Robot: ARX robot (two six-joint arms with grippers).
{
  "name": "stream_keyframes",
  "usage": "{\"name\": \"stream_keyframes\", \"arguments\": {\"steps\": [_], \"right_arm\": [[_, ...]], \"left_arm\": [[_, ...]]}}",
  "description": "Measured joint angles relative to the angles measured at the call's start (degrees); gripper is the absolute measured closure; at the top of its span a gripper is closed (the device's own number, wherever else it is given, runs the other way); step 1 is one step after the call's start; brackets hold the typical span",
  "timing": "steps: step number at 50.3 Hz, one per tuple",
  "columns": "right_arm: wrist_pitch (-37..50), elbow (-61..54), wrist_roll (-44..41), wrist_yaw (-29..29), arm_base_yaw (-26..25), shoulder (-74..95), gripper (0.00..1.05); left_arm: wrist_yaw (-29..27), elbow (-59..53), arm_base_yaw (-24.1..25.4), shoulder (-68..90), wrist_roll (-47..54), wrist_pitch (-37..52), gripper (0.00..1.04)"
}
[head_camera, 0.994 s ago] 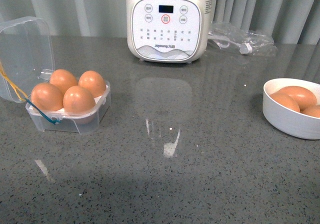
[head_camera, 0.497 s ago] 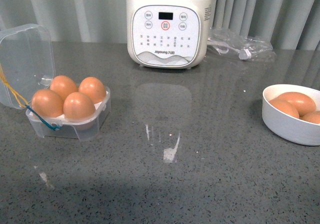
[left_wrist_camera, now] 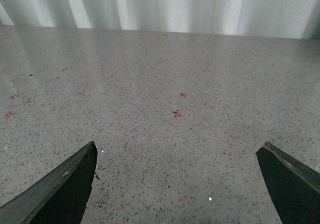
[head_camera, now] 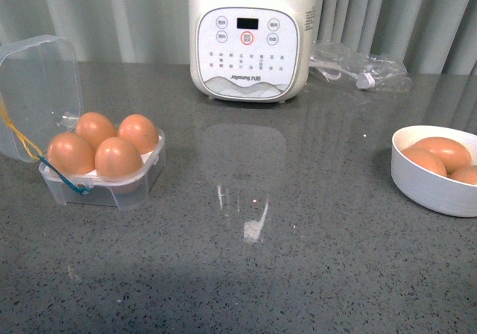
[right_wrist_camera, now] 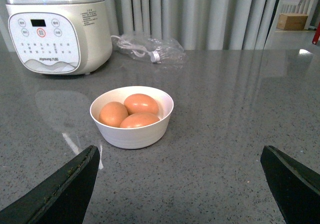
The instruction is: Put egg into box
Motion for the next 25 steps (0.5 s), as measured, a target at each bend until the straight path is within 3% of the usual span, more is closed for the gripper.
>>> {"name": "stream_keyframes", "arguments": {"steps": [25], "right_arm": [[0.0,0.0,-0.02,0.0,0.0,0.0,0.07]], "left_arm": [[8.83,4.79,-4.7,-2.58,-2.78,-11.32,0.07]]}}
